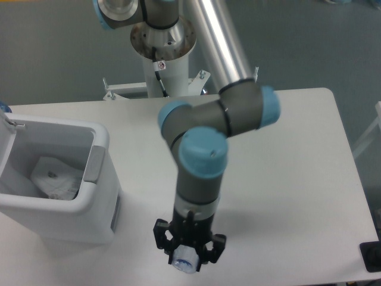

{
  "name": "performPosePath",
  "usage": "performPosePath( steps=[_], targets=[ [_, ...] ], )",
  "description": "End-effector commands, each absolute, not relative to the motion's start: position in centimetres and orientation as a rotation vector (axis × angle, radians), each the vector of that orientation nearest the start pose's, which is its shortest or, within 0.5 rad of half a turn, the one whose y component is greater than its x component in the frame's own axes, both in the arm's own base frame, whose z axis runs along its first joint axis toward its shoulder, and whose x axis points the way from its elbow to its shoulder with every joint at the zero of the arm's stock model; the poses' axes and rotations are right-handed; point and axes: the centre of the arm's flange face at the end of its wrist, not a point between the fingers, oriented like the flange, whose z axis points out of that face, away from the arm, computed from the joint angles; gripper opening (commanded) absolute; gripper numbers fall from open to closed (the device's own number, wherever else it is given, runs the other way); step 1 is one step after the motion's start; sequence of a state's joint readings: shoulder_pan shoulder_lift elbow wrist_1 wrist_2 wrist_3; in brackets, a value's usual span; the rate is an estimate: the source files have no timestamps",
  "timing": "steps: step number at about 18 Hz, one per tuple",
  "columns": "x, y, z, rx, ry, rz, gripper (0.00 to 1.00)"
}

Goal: Place the trash in the trash can
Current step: 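Carry the bottle over the bin and lower it inside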

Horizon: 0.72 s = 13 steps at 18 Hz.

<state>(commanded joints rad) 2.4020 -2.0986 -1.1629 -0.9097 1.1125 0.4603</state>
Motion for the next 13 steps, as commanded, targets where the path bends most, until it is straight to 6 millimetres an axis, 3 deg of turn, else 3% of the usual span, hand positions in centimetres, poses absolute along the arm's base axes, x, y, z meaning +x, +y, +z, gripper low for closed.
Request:
performPosePath(
  steps=[3, 6, 10, 13],
  targets=[
    [-43.1, 60.5, 51.0, -2.271, -0.264, -0.101, 0.36],
    [-42.5, 59.5, 55.2, -2.172, -0.225, -0.135, 0.36],
    [-40.2, 59.7, 58.3, -2.077, -0.121, -0.176, 0.36],
    [-36.6, 61.0, 59.7, -2.036, -0.027, -0.240, 0.36]
  ],
)
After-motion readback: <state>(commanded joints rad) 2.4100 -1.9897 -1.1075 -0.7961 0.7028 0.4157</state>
